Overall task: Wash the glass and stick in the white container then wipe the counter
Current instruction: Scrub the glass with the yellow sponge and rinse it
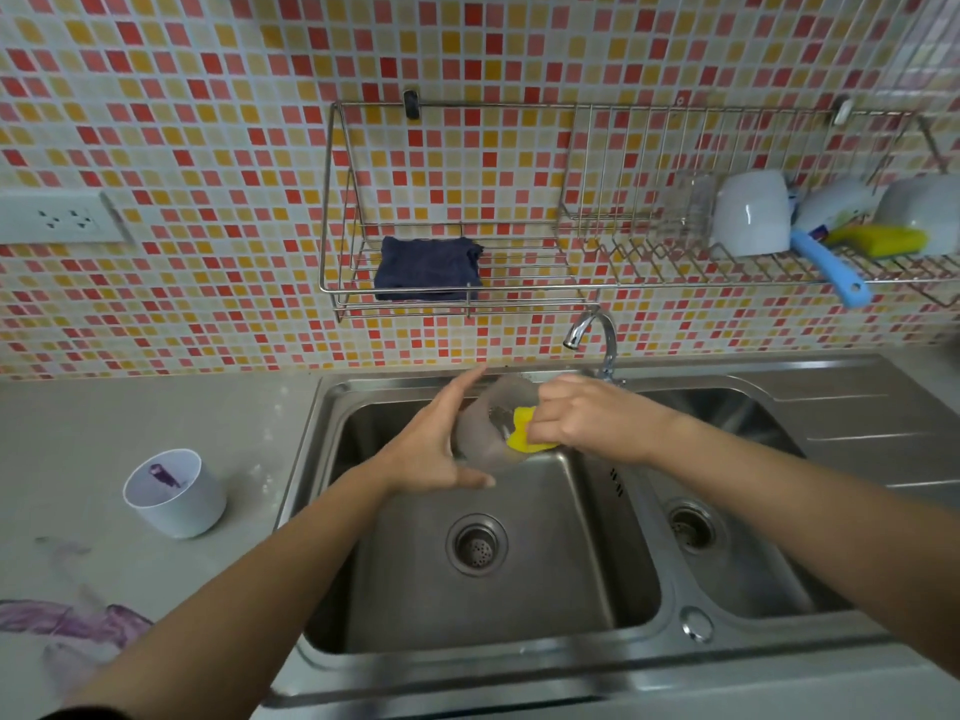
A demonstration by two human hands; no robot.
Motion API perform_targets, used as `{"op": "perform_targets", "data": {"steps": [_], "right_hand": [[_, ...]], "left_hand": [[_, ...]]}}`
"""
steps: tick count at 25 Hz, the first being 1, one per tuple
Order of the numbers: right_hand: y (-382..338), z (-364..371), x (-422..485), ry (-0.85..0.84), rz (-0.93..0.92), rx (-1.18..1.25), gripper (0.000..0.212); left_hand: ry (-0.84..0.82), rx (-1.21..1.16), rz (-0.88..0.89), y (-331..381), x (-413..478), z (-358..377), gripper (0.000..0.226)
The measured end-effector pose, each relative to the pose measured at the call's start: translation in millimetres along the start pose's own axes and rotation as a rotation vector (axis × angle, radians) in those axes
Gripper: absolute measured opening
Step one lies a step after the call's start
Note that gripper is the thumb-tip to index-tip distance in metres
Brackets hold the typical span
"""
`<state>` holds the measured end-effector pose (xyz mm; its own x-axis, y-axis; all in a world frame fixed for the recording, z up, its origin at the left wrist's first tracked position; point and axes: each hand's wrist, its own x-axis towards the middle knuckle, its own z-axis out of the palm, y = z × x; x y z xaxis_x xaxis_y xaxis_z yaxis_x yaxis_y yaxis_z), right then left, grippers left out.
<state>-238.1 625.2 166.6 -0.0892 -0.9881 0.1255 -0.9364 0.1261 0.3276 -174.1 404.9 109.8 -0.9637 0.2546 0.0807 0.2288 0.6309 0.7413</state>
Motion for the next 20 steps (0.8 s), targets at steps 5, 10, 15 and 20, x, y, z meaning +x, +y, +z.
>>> {"op": "perform_targets", "data": {"steps": [5,10,15,20], "right_hand": [[-24,8,-4,-0.108,0.315,0.27,0.028],[-41,-3,-5,-0.068,0.879,0.819,0.044],[-38,-5,-7,-0.095,0.857,0.764,0.032],[-34,-4,-12,-0.07,0.765,0.665,0.023]], "left_hand": [[0.102,0.11,0.041,8,5,22,0.089],[0.178,0.264,0.01,3,9,29,0.088],[0.186,0.356,0.074,7,17,35,0.083],[0.296,0.317,0.127,13,17,53,0.085]]}}
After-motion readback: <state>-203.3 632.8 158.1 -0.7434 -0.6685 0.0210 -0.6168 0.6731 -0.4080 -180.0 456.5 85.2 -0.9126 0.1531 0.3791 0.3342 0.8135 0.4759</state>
